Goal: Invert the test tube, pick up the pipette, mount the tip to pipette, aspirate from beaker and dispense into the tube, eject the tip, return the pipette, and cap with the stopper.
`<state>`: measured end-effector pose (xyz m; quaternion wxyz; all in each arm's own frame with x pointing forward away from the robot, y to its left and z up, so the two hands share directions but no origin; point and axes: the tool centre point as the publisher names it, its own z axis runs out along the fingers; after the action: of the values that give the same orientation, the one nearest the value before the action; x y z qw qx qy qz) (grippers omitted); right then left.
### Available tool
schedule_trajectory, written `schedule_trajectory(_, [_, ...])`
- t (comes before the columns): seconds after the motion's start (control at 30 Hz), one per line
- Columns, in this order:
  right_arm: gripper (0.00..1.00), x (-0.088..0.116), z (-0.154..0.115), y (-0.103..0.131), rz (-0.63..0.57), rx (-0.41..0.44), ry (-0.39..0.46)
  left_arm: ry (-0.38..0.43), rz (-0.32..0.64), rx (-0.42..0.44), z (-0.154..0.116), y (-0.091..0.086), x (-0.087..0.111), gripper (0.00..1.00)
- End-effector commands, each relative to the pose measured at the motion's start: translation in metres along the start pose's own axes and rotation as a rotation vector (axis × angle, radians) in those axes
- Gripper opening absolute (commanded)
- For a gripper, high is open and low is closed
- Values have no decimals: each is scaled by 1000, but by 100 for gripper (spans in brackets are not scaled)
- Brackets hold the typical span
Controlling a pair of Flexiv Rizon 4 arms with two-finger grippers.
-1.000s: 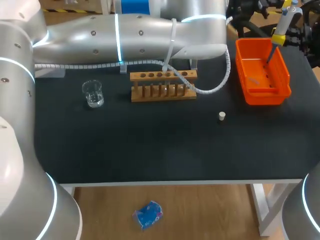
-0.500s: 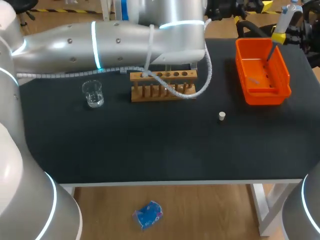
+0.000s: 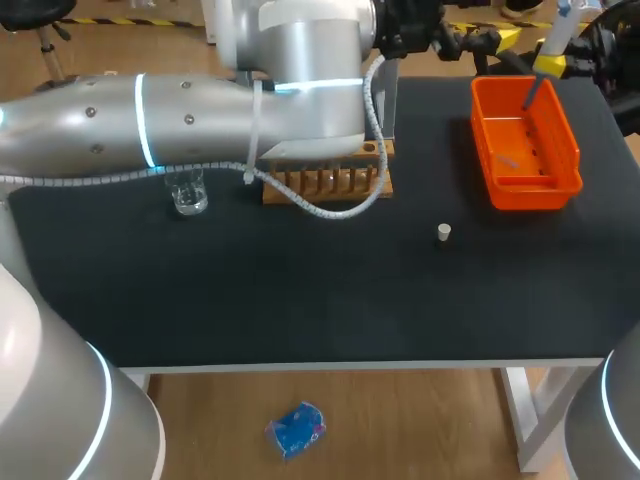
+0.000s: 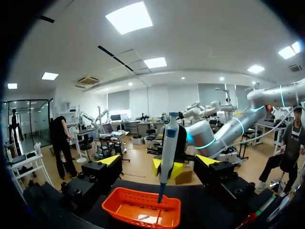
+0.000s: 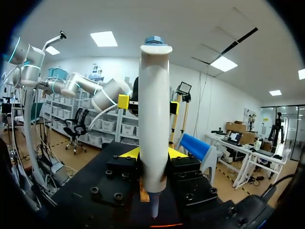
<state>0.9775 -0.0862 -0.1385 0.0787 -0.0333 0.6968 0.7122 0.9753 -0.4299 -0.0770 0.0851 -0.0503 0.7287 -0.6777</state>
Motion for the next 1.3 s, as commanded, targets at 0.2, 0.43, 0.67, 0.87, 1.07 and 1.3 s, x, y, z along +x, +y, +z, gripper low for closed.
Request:
schedule_trajectory(0.2, [0, 10, 27, 6, 4, 7, 90, -3, -7, 9, 0, 4, 3, 100])
schedule_trajectory(0.43, [0, 17, 44, 3, 15, 3, 143, 7, -20, 12, 5, 7, 6, 100])
schedule_trajectory(0.67, [0, 16, 58, 0, 22, 2, 170, 19, -28, 15, 11, 9, 8, 100])
schedule_trajectory(0.87, [0, 13, 67, -2, 28, -3, 181, 25, -29, 17, 13, 11, 8, 100])
schedule_trajectory(1.07, [0, 12, 73, -1, 30, -10, 185, 26, -31, 20, 14, 11, 9, 100])
schedule_trajectory(1.3, [0, 10, 75, 0, 29, -13, 181, 25, -31, 25, 14, 11, 8, 73])
